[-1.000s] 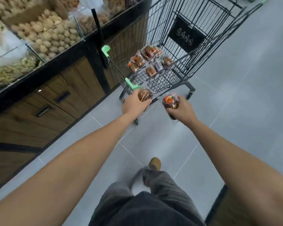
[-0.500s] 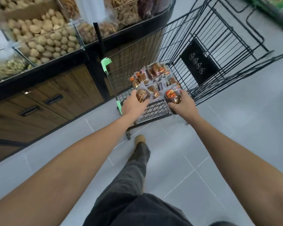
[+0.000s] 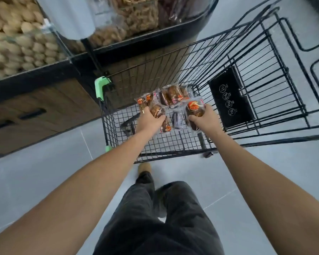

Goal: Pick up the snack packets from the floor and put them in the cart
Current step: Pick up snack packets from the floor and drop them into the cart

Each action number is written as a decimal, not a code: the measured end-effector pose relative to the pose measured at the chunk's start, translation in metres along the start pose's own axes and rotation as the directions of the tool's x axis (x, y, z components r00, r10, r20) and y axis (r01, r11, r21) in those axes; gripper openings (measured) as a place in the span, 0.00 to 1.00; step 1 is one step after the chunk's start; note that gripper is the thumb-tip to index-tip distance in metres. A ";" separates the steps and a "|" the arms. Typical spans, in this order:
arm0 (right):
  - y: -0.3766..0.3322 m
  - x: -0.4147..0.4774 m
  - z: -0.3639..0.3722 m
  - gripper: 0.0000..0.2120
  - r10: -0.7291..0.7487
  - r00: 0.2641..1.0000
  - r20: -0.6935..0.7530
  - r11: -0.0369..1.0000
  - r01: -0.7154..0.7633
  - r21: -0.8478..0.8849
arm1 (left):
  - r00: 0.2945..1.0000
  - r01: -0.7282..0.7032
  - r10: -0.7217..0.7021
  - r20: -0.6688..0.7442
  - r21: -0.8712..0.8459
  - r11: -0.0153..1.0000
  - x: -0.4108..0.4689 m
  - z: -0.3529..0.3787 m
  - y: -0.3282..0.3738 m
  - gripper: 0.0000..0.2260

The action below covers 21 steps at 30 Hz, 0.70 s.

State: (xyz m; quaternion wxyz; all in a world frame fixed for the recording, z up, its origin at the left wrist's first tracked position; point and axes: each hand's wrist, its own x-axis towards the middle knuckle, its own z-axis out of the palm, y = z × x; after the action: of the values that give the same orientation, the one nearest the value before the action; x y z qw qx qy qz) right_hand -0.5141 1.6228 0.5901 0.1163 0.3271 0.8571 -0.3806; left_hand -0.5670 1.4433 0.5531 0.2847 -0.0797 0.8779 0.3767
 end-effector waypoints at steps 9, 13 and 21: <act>0.041 0.100 0.058 0.30 0.080 0.977 0.195 0.991 -0.057 -0.122 | 0.947 0.318 -0.321 -0.013 -0.118 0.941 0.073 0.056 -0.018 0.23; 0.066 0.145 0.091 0.30 0.144 0.969 0.203 0.982 -0.113 -0.155 | 0.898 0.431 -0.440 -0.013 -0.185 0.883 0.105 0.095 -0.035 0.24; 0.097 0.191 0.146 0.31 0.188 0.963 0.194 0.975 -0.160 -0.152 | 0.819 0.542 -0.571 -0.057 -0.251 0.802 0.159 0.143 -0.064 0.28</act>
State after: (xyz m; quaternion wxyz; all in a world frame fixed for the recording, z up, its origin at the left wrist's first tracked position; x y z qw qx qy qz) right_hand -0.6032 1.6550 0.3490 0.2598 0.3514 0.8320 -0.3419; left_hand -0.6125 1.5113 0.3451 0.3145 -0.3896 0.7842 0.3666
